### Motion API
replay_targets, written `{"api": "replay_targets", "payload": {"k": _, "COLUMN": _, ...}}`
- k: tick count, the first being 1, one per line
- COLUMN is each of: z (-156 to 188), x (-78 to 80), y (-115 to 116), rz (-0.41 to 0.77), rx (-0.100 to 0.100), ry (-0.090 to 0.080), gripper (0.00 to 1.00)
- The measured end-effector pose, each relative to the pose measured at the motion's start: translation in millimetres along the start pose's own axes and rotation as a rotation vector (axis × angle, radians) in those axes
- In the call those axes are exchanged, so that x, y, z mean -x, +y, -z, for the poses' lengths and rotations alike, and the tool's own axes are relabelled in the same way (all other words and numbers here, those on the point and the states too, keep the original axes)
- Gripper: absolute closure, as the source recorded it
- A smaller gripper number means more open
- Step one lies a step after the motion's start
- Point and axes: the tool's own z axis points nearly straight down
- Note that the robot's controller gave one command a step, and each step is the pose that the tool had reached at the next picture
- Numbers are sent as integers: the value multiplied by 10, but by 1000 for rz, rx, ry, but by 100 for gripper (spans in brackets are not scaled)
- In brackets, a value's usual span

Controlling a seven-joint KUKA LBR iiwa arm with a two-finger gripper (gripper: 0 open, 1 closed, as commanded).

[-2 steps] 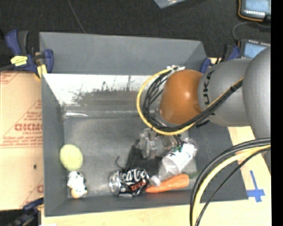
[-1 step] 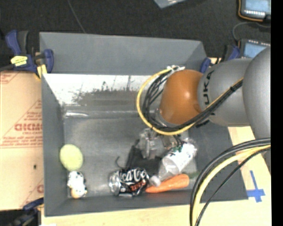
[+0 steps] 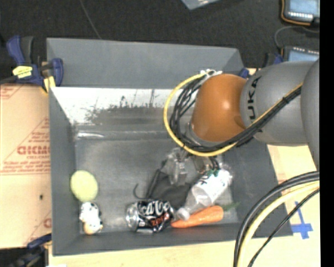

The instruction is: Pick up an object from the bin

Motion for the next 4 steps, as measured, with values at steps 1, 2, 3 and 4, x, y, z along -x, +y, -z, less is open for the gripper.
{"api": "replay_targets", "payload": {"k": 1, "z": 373, "x": 137, "y": 33, "rz": -11, "rx": 0, "ry": -7, "gripper": 100}}
{"api": "replay_targets", "payload": {"k": 2, "z": 822, "x": 120, "y": 9, "rz": 20, "rx": -1, "ry": 1, "gripper": 100}}
{"api": "replay_targets", "payload": {"k": 3, "z": 2136, "x": 313, "y": 28, "rz": 3, "rx": -1, "ry": -12, "gripper": 100}}
{"api": "replay_targets", "payload": {"k": 4, "z": 2135, "x": 314, "y": 30, "rz": 3, "rx": 0, "ry": -12, "gripper": 100}}
